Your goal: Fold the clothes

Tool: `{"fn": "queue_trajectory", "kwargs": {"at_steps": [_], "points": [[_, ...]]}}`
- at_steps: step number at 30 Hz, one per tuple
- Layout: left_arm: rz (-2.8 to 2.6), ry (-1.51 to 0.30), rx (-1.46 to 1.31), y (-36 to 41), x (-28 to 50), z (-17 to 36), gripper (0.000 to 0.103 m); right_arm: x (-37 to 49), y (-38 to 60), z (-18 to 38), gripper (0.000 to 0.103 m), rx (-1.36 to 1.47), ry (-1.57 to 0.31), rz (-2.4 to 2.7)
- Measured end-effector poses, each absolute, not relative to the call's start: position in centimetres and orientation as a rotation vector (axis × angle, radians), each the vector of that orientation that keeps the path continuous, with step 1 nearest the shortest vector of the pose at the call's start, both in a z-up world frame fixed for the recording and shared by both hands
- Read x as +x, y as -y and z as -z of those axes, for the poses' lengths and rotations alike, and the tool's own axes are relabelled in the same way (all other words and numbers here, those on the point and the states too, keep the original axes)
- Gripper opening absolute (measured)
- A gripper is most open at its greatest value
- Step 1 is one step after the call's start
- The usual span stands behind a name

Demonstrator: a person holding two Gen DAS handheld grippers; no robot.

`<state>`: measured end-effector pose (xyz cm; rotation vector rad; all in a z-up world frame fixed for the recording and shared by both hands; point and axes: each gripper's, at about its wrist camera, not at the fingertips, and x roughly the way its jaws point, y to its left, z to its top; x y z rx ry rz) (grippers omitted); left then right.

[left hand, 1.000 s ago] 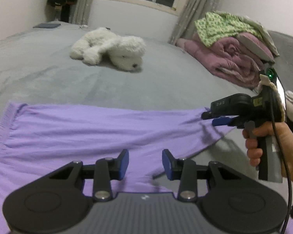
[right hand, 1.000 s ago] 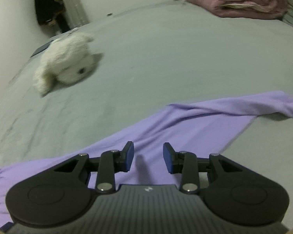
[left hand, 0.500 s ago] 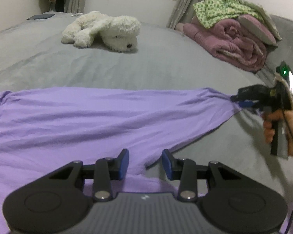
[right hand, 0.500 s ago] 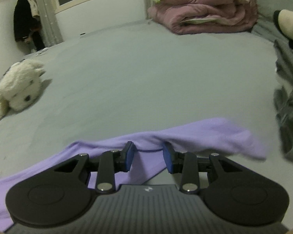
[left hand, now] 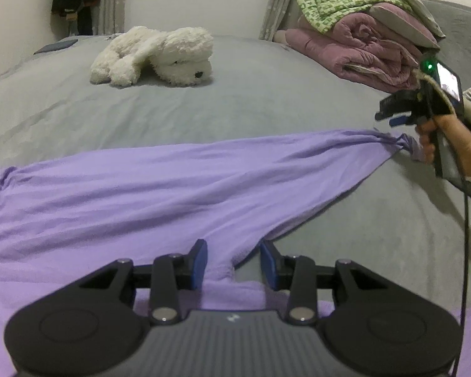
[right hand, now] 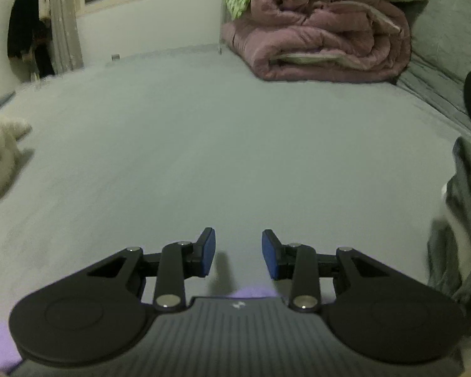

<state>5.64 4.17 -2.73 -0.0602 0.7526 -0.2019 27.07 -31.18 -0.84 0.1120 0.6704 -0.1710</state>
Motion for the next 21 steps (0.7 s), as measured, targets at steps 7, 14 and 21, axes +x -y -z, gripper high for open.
{"fn": "queue_trajectory", "kwargs": {"at_steps": [7, 14, 21], "points": [[0.29, -0.732, 0.023, -1.5, 6.5, 2.6, 0.038, 21.9, 33.5, -1.1, 0.037, 0.26, -0.659, 0.093], [0.388, -0.711, 0.155, 2.5, 7.9, 2.8, 0.038, 17.4, 35.2, 1.0, 0.037, 0.444, -0.723, -0.007], [0.499, -0.717, 0.23, 7.0, 11.7, 2.1, 0.036, 19.0, 36.2, 1.6, 0.031, 0.415, -0.663, 0.041]]}}
